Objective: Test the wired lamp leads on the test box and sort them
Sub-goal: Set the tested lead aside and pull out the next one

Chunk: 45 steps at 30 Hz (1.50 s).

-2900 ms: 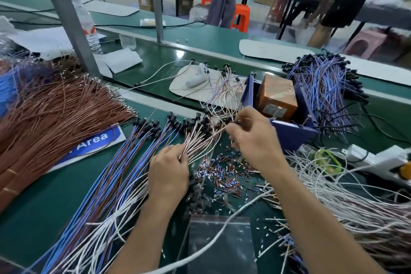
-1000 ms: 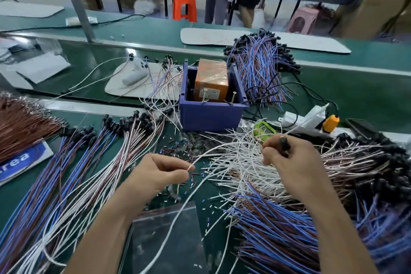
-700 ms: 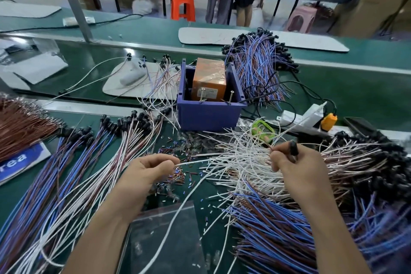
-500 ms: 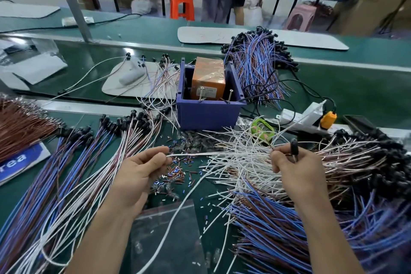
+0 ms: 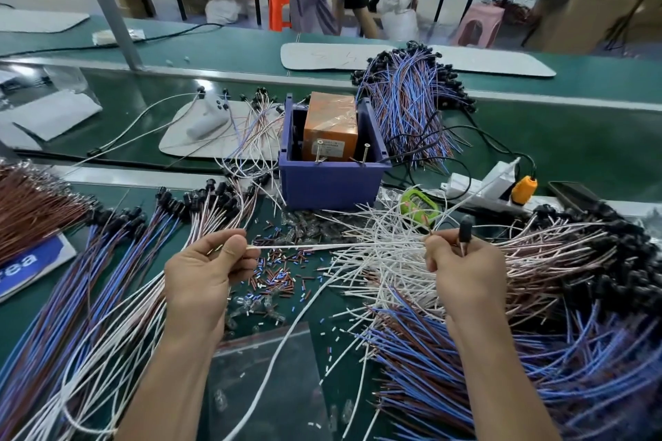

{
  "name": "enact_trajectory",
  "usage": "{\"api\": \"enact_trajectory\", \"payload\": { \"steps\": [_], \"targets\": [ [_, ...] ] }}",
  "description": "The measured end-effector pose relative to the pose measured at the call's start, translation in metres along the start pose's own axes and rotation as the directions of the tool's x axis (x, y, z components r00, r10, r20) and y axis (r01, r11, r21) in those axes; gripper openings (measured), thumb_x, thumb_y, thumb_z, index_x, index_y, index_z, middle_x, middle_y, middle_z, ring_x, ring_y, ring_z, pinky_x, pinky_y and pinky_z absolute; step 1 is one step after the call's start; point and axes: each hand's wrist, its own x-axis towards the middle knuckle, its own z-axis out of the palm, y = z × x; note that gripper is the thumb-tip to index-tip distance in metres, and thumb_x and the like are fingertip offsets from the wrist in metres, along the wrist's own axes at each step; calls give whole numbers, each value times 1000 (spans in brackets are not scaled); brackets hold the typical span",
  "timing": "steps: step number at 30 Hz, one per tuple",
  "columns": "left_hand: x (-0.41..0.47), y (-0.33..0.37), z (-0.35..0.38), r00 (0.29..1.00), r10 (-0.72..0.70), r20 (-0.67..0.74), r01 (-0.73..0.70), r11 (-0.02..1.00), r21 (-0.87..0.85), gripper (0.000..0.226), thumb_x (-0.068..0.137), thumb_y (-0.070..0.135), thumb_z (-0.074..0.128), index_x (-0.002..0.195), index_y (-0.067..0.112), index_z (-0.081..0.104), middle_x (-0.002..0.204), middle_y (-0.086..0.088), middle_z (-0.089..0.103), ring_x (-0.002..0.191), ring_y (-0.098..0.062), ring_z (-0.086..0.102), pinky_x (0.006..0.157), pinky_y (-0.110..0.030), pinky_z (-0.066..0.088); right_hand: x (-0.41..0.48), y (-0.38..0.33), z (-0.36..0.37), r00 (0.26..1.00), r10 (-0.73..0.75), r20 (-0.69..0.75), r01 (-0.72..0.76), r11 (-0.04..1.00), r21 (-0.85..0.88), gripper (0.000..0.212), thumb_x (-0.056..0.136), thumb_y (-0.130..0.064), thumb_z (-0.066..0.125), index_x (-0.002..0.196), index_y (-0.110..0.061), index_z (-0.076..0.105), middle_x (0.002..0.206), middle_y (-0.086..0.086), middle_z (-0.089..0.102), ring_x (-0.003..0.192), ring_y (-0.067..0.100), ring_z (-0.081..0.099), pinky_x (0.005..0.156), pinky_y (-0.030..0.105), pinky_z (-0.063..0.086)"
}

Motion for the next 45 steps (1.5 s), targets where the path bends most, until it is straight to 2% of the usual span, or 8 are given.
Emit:
{"api": "enact_trajectory", "payload": {
  "steps": [6, 11, 14, 20, 27, 32, 37, 45],
  "targets": [
    [10, 5, -23, 1000, 24, -6, -22, 985, 171, 21, 98, 23, 61, 103, 9, 75, 51, 3, 57, 44, -5, 46, 42, -14, 37, 6, -1, -15, 999, 22, -33, -19, 997, 80, 21, 95, -3, 64, 76, -9, 67, 49, -7, 56, 45, 8, 48, 56, 33, 42],
    [-3, 5, -14, 989, 144, 35, -144, 878, 456, 11, 87, 47, 75, 87, 38, 81, 80, 14, 77, 79, -1, 71, 75, -30, 51, 0, -8, -10, 995, 96, 10, -96, 966, 239, 24, 97, 2, 59, 77, -9, 64, 52, -2, 55, 47, 8, 47, 57, 27, 36],
    [-14, 0, -2, 983, 177, 51, -173, 799, 577, 22, 83, 26, 79, 82, 48, 80, 70, 12, 75, 53, -7, 61, 51, -24, 50, -4, -15, -4, 988, 149, 40, -153, 928, 340, 21, 100, -1, 58, 82, -11, 64, 57, 2, 55, 48, 9, 45, 46, 21, 34],
    [-28, 7, 34, 956, -26, 291, 26, 1000, 5, 33, 81, 10, 75, 107, 28, 81, 97, -6, 79, 86, -11, 74, 76, -16, 56, -12, -20, 10, 966, 201, 165, -249, 896, 367, 19, 101, -1, 56, 86, -8, 64, 59, 5, 54, 42, 5, 41, 39, 14, 30],
    [-15, 19, 56, 956, -103, 275, 193, 925, -326, 26, 79, 21, 71, 102, 12, 79, 82, -5, 75, 69, -9, 69, 66, -17, 59, -19, -8, 27, 959, 201, 202, -251, 932, 262, 14, 98, 2, 59, 87, -7, 63, 58, 6, 55, 40, 6, 43, 44, 15, 35],
    [-5, 19, 57, 965, -248, 88, 251, 967, -32, 39, 100, 37, 62, 65, 21, 68, 64, -2, 70, 53, -11, 63, 55, -23, 43, -19, -5, 32, 949, 194, 247, -257, 932, 256, 22, 96, 2, 59, 79, -12, 64, 56, 5, 55, 37, 3, 38, 37, 13, 30],
    [-9, 11, 51, 917, -383, 112, 303, 851, 428, 57, 103, 50, 52, 74, 6, 73, 66, -14, 73, 42, -14, 54, 42, -21, 38, -21, -8, 32, 935, 176, 307, -271, 913, 304, 21, 97, 2, 59, 81, -11, 63, 56, 5, 56, 39, 4, 40, 38, 15, 31],
    [-1, 11, 45, 959, -275, 66, 282, 910, -304, 38, 78, 30, 69, 109, 8, 71, 76, -1, 70, 60, -6, 62, 53, -14, 52, -27, -4, 29, 929, 107, 355, -175, 971, 164, 41, 92, 4, 63, 68, -27, 73, 57, 6, 60, 54, 13, 52, 58, 29, 40]
  ]
}}
